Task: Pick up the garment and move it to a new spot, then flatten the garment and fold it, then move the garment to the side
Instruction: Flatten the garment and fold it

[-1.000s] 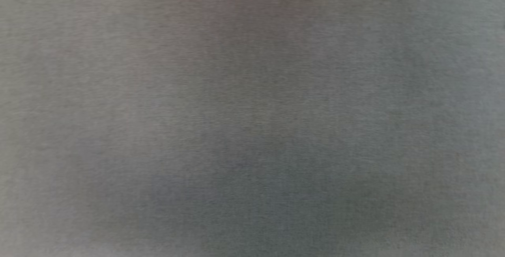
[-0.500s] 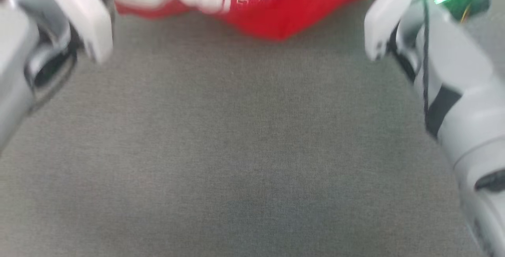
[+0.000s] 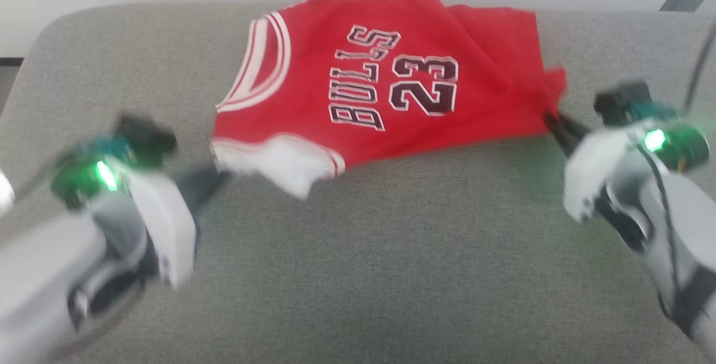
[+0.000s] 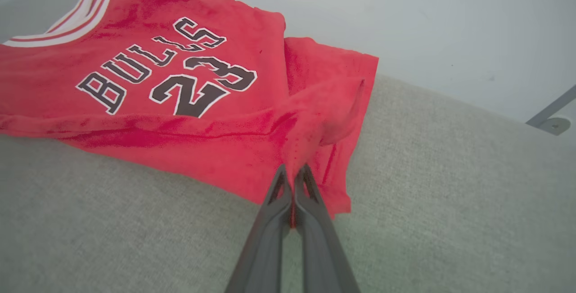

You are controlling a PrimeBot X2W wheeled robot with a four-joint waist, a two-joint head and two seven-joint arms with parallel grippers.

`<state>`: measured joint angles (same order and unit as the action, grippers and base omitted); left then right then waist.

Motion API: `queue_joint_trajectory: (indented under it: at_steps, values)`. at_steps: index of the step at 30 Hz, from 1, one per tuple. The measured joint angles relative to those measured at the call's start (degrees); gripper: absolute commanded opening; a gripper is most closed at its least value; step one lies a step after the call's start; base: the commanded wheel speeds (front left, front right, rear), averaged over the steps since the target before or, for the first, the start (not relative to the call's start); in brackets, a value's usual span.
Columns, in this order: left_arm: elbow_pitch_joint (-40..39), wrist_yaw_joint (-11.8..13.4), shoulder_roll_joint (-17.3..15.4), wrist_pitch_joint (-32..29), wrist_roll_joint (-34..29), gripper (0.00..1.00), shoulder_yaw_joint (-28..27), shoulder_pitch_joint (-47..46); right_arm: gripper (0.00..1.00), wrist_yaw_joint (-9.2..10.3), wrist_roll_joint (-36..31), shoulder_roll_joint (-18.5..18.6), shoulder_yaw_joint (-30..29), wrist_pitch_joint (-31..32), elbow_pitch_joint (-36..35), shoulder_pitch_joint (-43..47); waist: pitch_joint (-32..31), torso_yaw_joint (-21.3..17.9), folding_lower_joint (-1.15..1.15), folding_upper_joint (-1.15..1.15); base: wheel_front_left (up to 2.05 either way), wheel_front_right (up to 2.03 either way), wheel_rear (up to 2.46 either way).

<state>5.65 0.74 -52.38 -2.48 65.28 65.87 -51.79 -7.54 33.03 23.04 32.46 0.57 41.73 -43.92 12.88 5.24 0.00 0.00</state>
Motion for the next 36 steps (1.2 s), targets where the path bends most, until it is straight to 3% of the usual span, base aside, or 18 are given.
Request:
queue_joint_trajectory:
  at_steps: [6,11,22,32,36]
  values:
    - [-10.04,6.77,-3.61,0.30,3.36,0.00,2.27,9.06,0.00,0.00,5.12,7.16,-2.20,3.49,-12.41,12.04,-0.78,-0.26,0.00,0.00,0.00,0.00,0.00]
    - [-15.79,10.96,-5.54,0.64,5.54,0.00,3.42,14.30,0.00,0.00,5.67,8.56,-5.88,5.47,-18.86,20.69,-1.26,-0.20,0.00,0.00,0.00,0.00,0.00]
    - [-22.24,15.51,-6.75,-0.78,10.44,0.00,5.31,22.57,0.00,0.01,4.21,11.83,-9.72,10.89,-32.18,34.98,-2.47,0.55,0.00,0.00,0.00,0.00,0.00]
    - [-24.82,18.29,-7.94,-2.04,14.00,0.00,6.06,27.77,0.00,0.00,3.52,20.46,-4.61,12.35,-39.33,42.17,-4.05,0.99,0.00,0.00,0.00,0.00,0.00]
    - [-25.79,19.52,-8.69,-2.52,15.74,0.00,6.19,29.42,0.00,0.00,4.05,22.04,-4.05,11.55,-39.83,43.11,-4.65,0.83,0.00,0.00,0.00,0.00,0.00]
